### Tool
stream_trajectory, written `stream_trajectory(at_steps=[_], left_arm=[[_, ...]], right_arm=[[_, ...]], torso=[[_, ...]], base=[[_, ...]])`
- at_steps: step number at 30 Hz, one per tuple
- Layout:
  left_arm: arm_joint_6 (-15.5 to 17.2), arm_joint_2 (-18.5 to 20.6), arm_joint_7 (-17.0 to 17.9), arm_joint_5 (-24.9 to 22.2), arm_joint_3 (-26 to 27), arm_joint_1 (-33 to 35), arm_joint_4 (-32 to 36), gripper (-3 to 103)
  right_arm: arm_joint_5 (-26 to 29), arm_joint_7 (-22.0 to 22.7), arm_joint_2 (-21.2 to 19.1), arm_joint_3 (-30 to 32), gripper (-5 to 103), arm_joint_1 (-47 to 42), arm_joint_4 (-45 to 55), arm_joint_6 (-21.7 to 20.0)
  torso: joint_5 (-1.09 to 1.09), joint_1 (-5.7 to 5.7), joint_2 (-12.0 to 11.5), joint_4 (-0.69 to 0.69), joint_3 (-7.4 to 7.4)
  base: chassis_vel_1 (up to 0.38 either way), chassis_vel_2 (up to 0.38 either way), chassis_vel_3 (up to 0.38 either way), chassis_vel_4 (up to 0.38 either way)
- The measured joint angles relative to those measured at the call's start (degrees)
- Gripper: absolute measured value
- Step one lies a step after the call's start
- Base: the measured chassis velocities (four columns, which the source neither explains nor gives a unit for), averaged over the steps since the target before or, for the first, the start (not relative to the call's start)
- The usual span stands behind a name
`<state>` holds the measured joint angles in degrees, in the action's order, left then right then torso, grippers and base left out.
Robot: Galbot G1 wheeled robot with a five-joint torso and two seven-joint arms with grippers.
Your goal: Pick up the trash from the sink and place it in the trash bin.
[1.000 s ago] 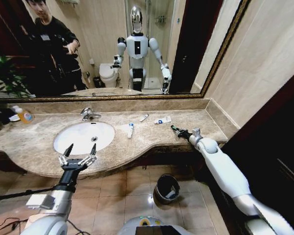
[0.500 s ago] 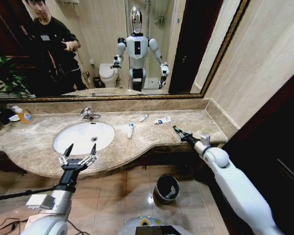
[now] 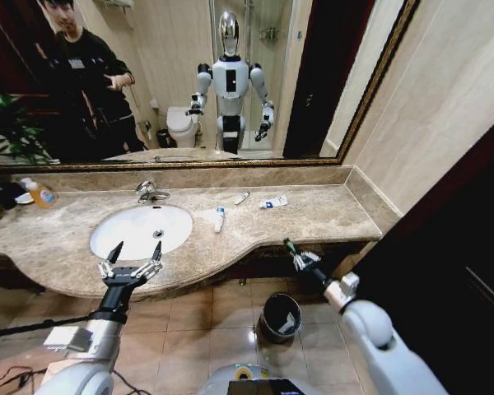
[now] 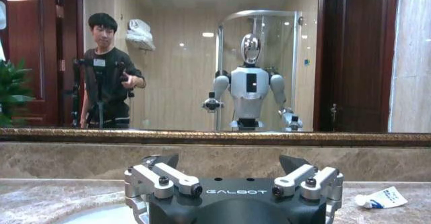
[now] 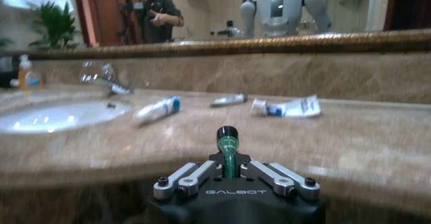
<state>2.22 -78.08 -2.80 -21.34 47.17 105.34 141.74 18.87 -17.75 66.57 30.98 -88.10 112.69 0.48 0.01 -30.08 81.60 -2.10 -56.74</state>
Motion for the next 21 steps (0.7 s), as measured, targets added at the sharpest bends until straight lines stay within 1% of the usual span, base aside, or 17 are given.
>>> stream_trajectory(at_steps=[1, 2, 5, 7, 8, 11, 12, 15, 16, 18, 19, 21], left_arm=[[0.00, 0.00, 0.00, 0.00, 0.00, 0.00, 0.00, 100], [0.00, 0.00, 0.00, 0.00, 0.00, 0.00, 0.00, 100], [0.00, 0.00, 0.00, 0.00, 0.00, 0.00, 0.00, 100], [0.00, 0.00, 0.00, 0.00, 0.00, 0.00, 0.00, 100], [0.00, 0.00, 0.00, 0.00, 0.00, 0.00, 0.00, 100], [0.00, 0.00, 0.00, 0.00, 0.00, 0.00, 0.00, 100], [0.00, 0.00, 0.00, 0.00, 0.00, 0.00, 0.00, 100], [0.00, 0.00, 0.00, 0.00, 0.00, 0.00, 0.00, 100], [0.00, 0.00, 0.00, 0.00, 0.00, 0.00, 0.00, 100], [0.00, 0.00, 0.00, 0.00, 0.00, 0.00, 0.00, 100], [0.00, 0.00, 0.00, 0.00, 0.00, 0.00, 0.00, 100], [0.00, 0.00, 0.00, 0.00, 0.00, 0.00, 0.00, 100]], right_arm=[[-1.47, -0.77, 0.53, -0.22, 9, -0.75, -1.81, 2.03], [-1.47, -0.77, 0.53, -0.22, 9, -0.75, -1.81, 2.03], [-2.94, -2.42, 1.76, -0.97, 9, -1.69, -5.65, 5.17], [-4.14, -4.32, 2.77, -1.27, 9, -1.31, -9.87, 7.26], [-4.14, -4.32, 2.77, -1.27, 9, -1.31, -9.87, 7.26], [-6.65, -5.49, 4.43, -1.85, 9, 0.94, -17.27, 10.28], [-6.65, -5.49, 4.43, -1.85, 9, 0.94, -17.27, 10.28], [-8.41, -5.62, 6.56, -2.34, 9, 4.09, -24.87, 12.49], [-8.41, -5.62, 6.56, -2.34, 9, 4.09, -24.87, 12.49], [-9.57, -5.28, 8.38, -2.59, 9, 6.45, -30.92, 13.24], [-9.57, -5.28, 8.38, -2.59, 9, 6.45, -30.92, 13.24], [-11.39, -5.03, 10.20, -2.60, 9, 8.40, -36.06, 14.43]], torso=[[-0.01, 0.00, 0.00, 0.00, 0.00], [-0.01, 0.00, 0.00, 0.00, 0.00], [-0.01, 0.00, 0.00, 0.00, 0.00], [-0.02, 0.00, 0.00, 0.00, 0.00], [-0.02, 0.00, 0.00, 0.00, 0.00], [-0.01, -0.01, 0.00, 0.00, 0.00], [-0.01, -0.01, 0.00, 0.00, 0.00], [0.00, -0.01, 0.00, -0.01, 0.00], [0.00, -0.01, 0.00, -0.01, 0.00], [-0.02, -0.01, 0.00, -0.01, -0.01], [-0.02, -0.01, 0.00, -0.01, -0.01], [-0.02, -0.01, 0.00, -0.01, 0.00]], base=[[0.000, 0.000, 0.000, 0.000], [0.000, 0.000, 0.000, 0.000], [0.000, 0.000, 0.000, 0.000], [0.000, 0.000, 0.000, 0.000], [0.000, 0.000, 0.000, 0.000], [0.000, 0.000, 0.000, 0.000], [0.000, 0.000, 0.000, 0.000], [0.000, 0.000, 0.000, 0.000], [0.000, 0.000, 0.000, 0.000], [0.000, 0.000, 0.000, 0.000], [0.000, 0.000, 0.000, 0.000], [0.000, 0.000, 0.000, 0.000]])
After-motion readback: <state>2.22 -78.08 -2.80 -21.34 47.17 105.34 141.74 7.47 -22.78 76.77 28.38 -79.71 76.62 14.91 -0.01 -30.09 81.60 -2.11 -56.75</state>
